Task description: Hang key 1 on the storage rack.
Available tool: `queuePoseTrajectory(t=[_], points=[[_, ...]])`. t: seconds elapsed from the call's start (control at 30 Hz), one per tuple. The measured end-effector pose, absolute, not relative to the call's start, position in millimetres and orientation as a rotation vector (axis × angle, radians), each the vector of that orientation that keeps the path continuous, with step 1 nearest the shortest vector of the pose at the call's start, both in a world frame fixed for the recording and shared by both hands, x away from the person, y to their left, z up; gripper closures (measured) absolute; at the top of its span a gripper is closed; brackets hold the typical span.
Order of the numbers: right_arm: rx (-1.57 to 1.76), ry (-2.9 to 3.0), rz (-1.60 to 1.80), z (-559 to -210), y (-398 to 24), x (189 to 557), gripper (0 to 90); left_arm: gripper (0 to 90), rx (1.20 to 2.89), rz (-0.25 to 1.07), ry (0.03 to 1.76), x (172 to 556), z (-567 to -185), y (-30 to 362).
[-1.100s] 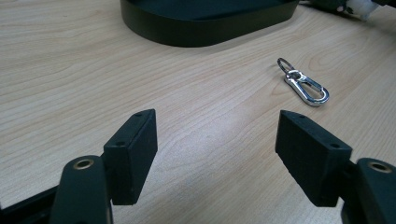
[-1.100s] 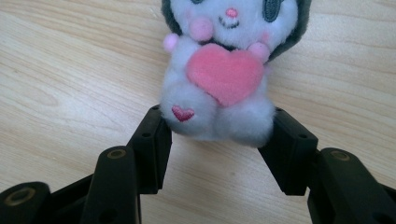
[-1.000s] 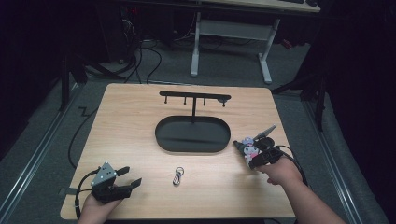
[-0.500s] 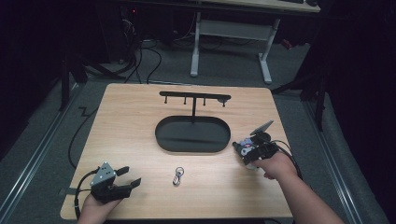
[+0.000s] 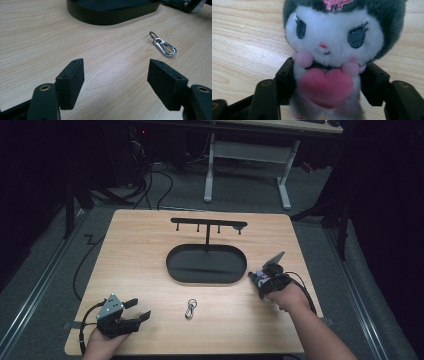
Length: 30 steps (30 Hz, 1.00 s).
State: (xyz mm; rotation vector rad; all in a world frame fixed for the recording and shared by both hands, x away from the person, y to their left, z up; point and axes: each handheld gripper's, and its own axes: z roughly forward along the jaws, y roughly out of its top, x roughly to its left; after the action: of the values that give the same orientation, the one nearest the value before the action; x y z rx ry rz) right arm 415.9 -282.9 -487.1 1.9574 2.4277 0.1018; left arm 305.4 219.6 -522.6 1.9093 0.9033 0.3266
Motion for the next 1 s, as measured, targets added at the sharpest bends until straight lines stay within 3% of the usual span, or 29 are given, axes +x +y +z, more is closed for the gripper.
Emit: queuePoseTrajectory(t=[0.27,1.0], points=[[1.927,2.447,0.141,-476.0,-285.0,410.1,46.0,30.5,1.913,0.330,0.901,305.4,-522.9,218.5],[1.783,2.495,0.217,-438.6,-278.4,386.8,46.4,30.2,1.924,0.333,0.896,304.8,-524.3,215.6]])
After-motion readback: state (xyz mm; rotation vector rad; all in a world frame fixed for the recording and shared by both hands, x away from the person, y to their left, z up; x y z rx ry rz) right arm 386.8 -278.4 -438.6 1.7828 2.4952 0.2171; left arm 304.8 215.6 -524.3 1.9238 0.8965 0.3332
